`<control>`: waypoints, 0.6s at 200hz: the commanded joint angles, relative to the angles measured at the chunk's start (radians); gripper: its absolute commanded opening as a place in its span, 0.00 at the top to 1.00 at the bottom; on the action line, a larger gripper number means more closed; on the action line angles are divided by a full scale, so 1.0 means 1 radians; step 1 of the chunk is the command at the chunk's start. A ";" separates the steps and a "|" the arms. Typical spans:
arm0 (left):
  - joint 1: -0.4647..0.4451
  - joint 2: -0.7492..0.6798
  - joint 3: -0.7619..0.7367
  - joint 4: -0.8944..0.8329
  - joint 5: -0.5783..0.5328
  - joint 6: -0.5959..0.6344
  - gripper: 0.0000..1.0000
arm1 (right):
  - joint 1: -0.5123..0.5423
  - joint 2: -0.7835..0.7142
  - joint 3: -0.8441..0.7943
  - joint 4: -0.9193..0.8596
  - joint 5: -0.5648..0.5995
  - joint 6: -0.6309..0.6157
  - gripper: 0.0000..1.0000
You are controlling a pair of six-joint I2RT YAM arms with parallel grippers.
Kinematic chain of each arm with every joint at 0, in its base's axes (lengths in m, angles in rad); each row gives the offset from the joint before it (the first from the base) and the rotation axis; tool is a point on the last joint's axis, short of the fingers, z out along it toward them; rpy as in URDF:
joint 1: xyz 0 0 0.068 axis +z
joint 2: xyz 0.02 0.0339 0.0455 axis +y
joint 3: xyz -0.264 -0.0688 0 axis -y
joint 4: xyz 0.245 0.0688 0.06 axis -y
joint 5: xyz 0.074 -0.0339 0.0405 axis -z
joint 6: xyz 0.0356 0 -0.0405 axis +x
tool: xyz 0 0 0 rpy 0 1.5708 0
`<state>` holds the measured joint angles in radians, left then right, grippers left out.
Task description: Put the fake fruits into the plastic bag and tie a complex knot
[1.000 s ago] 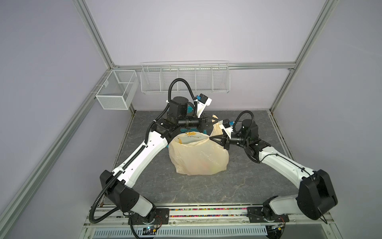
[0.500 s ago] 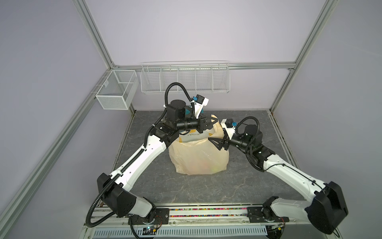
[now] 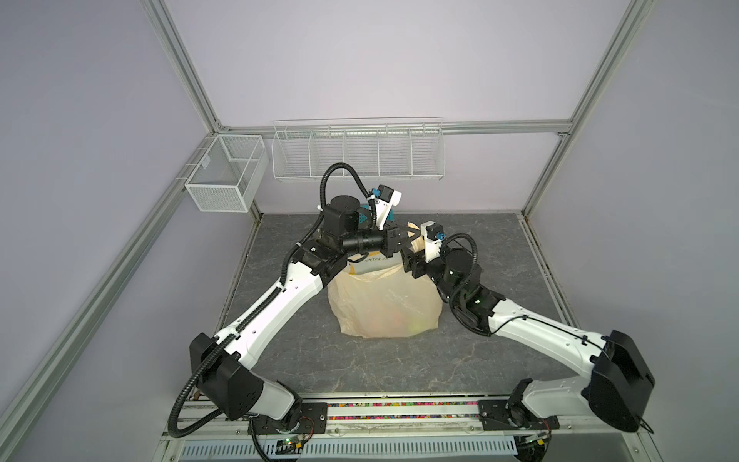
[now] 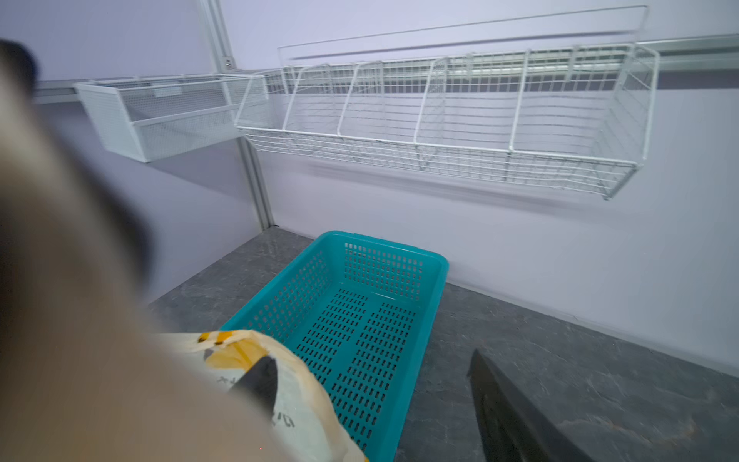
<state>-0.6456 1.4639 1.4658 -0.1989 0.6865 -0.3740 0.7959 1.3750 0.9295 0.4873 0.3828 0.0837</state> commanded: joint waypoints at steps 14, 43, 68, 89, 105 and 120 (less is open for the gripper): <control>-0.005 -0.026 -0.004 0.032 0.012 -0.052 1.00 | 0.012 0.091 0.003 0.101 0.287 0.055 0.31; -0.005 -0.038 0.010 0.013 -0.007 -0.057 1.00 | 0.012 0.142 -0.032 0.091 0.286 0.074 0.39; -0.005 -0.046 0.018 -0.001 -0.023 -0.055 1.00 | 0.012 0.141 -0.104 0.097 0.265 0.083 0.46; -0.003 -0.048 0.022 -0.017 -0.037 -0.046 1.00 | 0.013 0.127 -0.130 0.060 0.223 0.085 0.43; -0.003 -0.045 0.028 -0.027 -0.037 -0.042 1.00 | 0.013 0.114 -0.148 0.047 0.189 0.083 0.43; -0.003 -0.045 0.026 -0.033 -0.038 -0.035 1.00 | 0.012 0.099 -0.166 0.046 0.160 0.076 0.53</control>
<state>-0.6479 1.4624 1.4658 -0.2684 0.6437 -0.4107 0.8089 1.5005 0.8104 0.5957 0.5793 0.1612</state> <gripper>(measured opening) 0.047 0.524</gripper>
